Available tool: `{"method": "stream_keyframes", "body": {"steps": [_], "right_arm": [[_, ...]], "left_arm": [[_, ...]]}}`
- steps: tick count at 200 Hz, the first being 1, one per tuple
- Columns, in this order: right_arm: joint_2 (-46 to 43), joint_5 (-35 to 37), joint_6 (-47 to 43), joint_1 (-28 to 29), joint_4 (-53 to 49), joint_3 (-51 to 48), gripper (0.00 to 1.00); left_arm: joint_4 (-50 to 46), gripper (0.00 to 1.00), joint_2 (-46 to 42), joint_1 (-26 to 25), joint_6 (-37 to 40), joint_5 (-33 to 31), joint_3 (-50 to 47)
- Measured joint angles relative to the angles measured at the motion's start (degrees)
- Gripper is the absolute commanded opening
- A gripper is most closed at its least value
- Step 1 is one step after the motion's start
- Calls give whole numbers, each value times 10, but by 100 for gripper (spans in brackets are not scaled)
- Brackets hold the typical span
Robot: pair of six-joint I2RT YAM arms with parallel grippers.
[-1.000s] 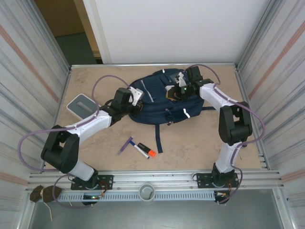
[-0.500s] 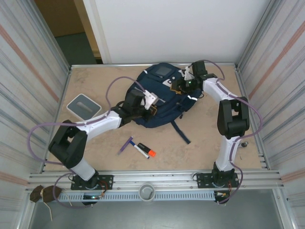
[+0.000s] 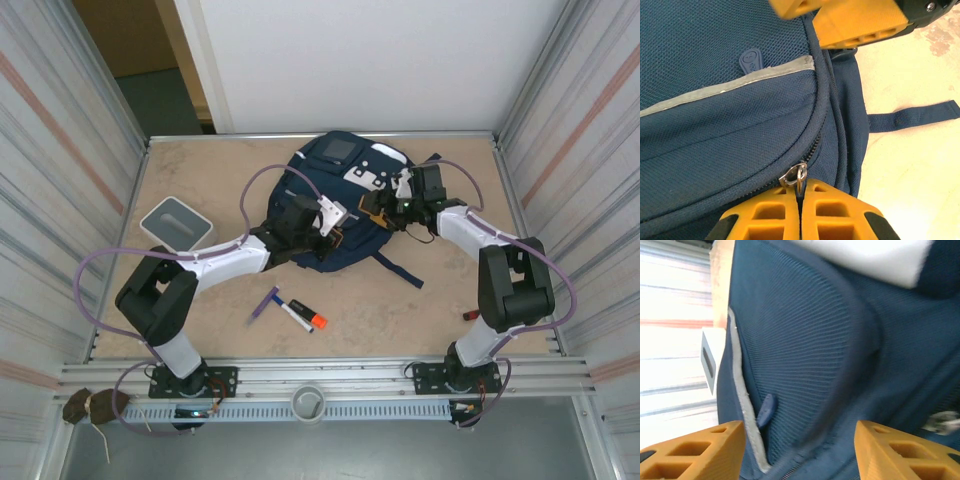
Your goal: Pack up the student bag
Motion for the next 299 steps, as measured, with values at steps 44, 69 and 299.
{"method": "stream_keyframes", "body": {"steps": [44, 69, 299], "right_arm": [[9, 46, 21, 18, 4, -3, 7], [7, 50, 8, 11, -10, -6, 0], [18, 32, -136, -71, -155, 70, 52]], "left_arm": [[0, 0, -2, -4, -1, -27, -3], [1, 0, -15, -4, 8, -64, -26], [-34, 0, 18, -66, 24, -57, 38]]}}
